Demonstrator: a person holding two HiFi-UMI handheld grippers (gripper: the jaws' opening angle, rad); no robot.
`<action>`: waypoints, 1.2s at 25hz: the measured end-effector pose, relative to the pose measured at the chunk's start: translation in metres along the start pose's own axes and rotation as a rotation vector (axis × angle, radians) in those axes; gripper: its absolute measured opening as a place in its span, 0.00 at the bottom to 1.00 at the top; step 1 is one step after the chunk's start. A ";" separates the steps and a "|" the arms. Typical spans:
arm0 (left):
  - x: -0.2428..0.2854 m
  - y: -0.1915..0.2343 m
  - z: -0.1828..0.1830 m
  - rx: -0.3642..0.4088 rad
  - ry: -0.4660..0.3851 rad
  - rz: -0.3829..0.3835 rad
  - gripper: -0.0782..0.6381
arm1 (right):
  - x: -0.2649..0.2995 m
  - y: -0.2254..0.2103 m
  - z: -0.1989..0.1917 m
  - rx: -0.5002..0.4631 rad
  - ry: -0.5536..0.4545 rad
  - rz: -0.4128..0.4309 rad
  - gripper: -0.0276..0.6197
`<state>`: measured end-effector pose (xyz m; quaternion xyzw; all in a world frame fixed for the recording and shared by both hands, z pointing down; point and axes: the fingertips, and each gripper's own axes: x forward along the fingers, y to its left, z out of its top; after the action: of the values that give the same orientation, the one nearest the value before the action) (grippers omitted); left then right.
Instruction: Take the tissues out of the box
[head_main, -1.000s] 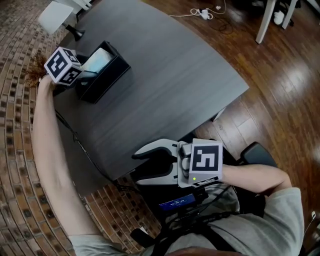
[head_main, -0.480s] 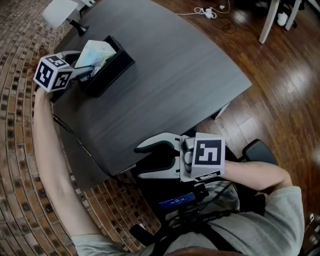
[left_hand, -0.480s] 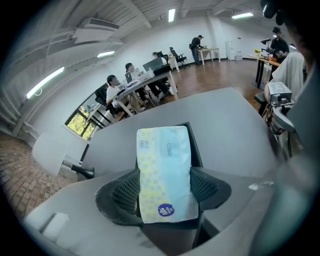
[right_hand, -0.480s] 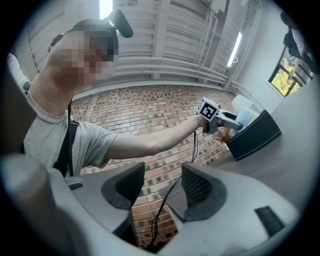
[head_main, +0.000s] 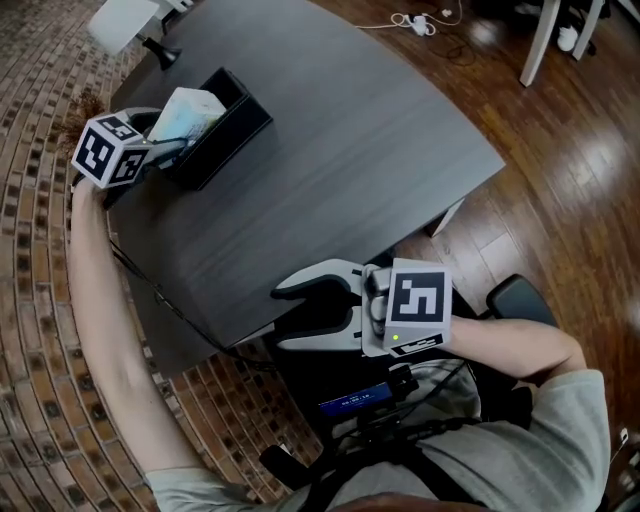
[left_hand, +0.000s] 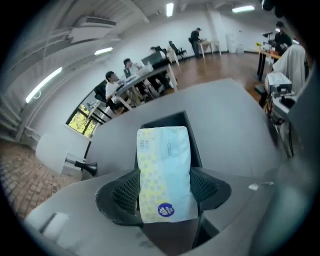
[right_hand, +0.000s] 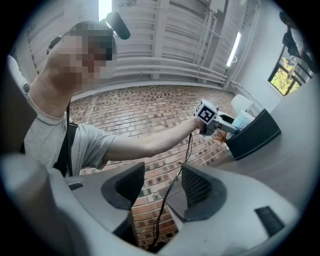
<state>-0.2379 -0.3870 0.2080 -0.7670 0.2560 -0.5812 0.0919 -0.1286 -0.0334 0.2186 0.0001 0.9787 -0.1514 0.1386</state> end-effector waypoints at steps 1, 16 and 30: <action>0.008 -0.003 -0.003 0.033 0.061 0.001 0.55 | 0.000 0.000 0.000 0.000 0.000 0.000 0.39; 0.047 -0.008 -0.012 -0.012 0.238 -0.200 0.58 | -0.001 -0.003 0.008 0.029 -0.023 0.008 0.39; -0.038 0.007 0.020 -0.188 -0.246 0.040 0.57 | 0.000 0.001 0.004 0.016 -0.009 0.004 0.39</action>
<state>-0.2286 -0.3774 0.1671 -0.8324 0.3111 -0.4544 0.0620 -0.1272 -0.0340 0.2144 0.0027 0.9768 -0.1589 0.1432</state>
